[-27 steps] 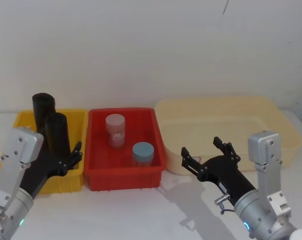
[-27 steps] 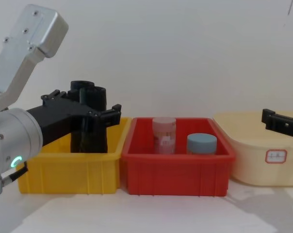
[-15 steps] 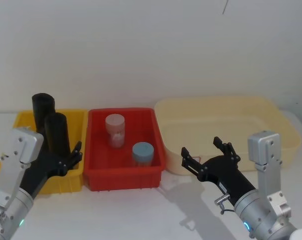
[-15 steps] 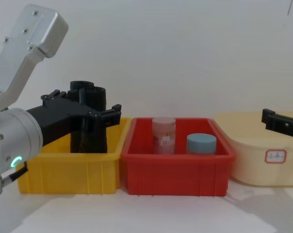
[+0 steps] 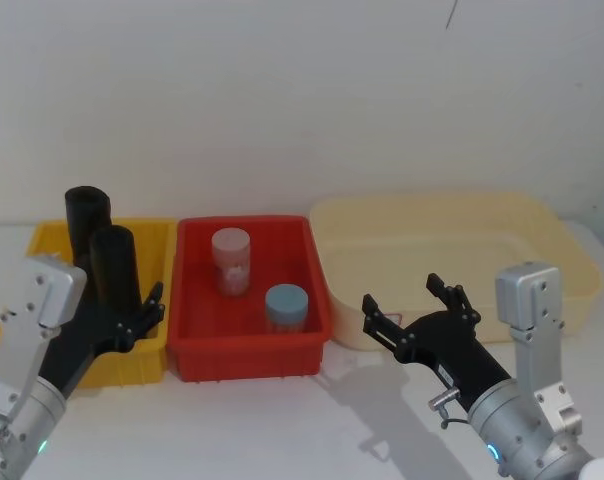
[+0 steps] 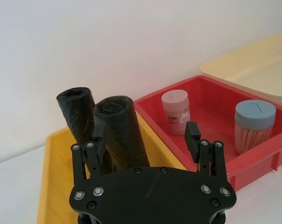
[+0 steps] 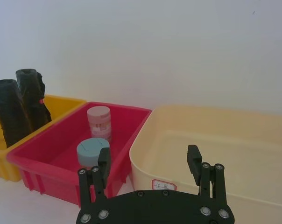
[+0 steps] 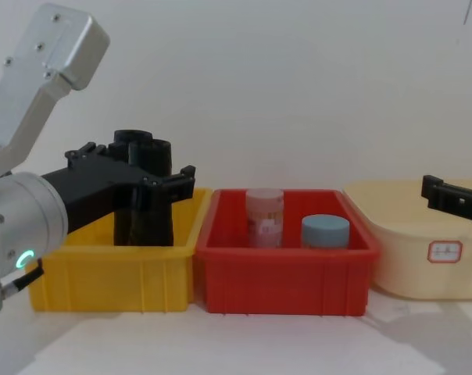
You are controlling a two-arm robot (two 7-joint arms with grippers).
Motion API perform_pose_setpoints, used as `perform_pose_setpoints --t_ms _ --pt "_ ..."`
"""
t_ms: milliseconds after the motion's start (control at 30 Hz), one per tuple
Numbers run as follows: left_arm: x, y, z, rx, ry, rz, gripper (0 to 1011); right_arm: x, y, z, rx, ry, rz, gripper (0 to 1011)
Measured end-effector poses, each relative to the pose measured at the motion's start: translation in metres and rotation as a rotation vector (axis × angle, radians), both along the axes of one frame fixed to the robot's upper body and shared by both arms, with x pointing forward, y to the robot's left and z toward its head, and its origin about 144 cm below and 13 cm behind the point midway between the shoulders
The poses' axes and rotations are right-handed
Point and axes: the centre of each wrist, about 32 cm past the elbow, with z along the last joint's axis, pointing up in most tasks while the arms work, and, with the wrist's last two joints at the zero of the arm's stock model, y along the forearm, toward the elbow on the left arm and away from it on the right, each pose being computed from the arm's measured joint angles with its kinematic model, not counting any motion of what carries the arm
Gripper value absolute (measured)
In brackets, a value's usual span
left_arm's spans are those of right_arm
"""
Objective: Pick up the garbage bag with the one hand and transfer it to the other hand.
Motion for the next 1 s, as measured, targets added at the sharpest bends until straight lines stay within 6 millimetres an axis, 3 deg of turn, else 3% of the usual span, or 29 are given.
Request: perform_pose_setpoints --t_ms 567,1000 --pt "-0.015 0.002 0.004 0.005 -0.001 0.049 1002 0.0 0.0 0.0 0.0 0.0 0.0 999" --pt "-0.008 0.008 0.0 -0.009 0.025 0.068 1001 0.0 0.0 0.0 0.0 0.0 0.0 1000"
